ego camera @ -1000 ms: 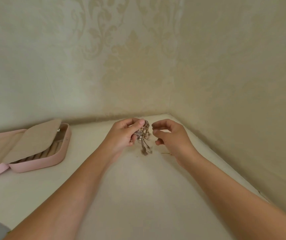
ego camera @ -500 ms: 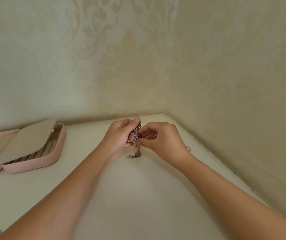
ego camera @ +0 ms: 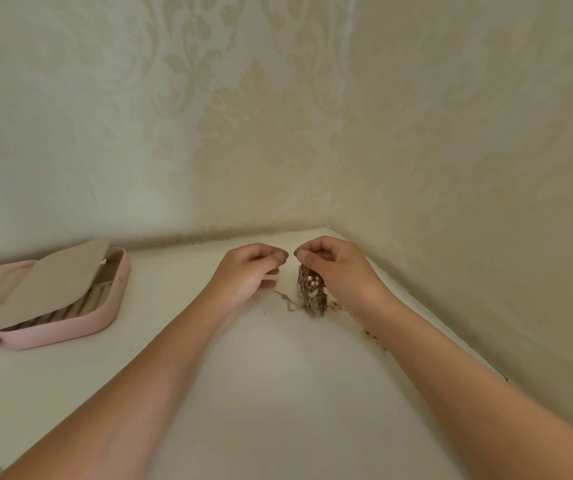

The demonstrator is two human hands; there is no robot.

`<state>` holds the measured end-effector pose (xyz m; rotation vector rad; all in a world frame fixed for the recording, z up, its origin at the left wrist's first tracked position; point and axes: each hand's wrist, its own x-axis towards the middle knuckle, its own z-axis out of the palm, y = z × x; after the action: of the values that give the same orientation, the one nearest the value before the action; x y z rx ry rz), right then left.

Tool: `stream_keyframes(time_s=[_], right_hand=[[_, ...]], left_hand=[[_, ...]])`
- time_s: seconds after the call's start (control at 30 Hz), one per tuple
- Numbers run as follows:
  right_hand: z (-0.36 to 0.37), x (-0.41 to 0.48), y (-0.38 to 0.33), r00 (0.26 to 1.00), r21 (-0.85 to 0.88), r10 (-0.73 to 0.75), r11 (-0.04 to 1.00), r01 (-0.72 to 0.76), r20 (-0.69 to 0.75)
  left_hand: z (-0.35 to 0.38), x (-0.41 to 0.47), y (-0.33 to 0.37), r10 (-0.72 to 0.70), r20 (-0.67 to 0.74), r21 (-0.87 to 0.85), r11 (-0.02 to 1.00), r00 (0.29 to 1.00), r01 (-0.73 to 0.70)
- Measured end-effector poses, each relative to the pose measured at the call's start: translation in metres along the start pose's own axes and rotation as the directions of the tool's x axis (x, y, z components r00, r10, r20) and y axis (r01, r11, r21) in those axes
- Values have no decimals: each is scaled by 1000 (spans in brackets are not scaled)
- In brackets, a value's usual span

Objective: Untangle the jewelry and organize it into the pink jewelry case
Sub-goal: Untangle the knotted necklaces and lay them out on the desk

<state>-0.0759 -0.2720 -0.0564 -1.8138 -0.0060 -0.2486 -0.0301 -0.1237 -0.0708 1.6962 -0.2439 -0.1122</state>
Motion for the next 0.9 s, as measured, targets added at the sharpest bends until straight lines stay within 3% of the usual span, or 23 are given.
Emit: stream_keyframes(time_s=[0.13, 0.2, 0.3, 0.4, 0.47, 0.57, 0.77, 0.9], right_hand=[[-2, -2, 1, 997, 152, 76, 985, -75, -5], [-5, -1, 2, 996, 243, 90, 965, -94, 30], [-10, 1, 0, 995, 310, 47, 948, -73, 90], [-13, 0, -6, 999, 83, -6, 997, 3, 36], [-10, -1, -6, 999, -117, -50, 992, 47, -18], [-2, -3, -2, 995, -271, -93, 959, 80, -36], [4, -5, 3, 977, -417, -201, 896, 152, -74], [1, -2, 2, 989, -324, -114, 943, 80, -89]], left_hand=[[-2, -5, 3, 32, 313, -139, 990, 949, 12], [0, -7, 2, 48, 336, -157, 988, 941, 5], [0, -6, 0, 68, 244, -155, 987, 967, -30], [-2, -3, -2, 91, 195, -172, 983, 977, -58], [-2, -2, -3, 93, 228, -189, 981, 969, -49], [0, -2, -3, 73, 309, -198, 980, 948, -11], [1, -4, 0, 41, 345, -275, 960, 938, 59], [-4, -2, -1, 29, 304, -329, 941, 952, 76]])
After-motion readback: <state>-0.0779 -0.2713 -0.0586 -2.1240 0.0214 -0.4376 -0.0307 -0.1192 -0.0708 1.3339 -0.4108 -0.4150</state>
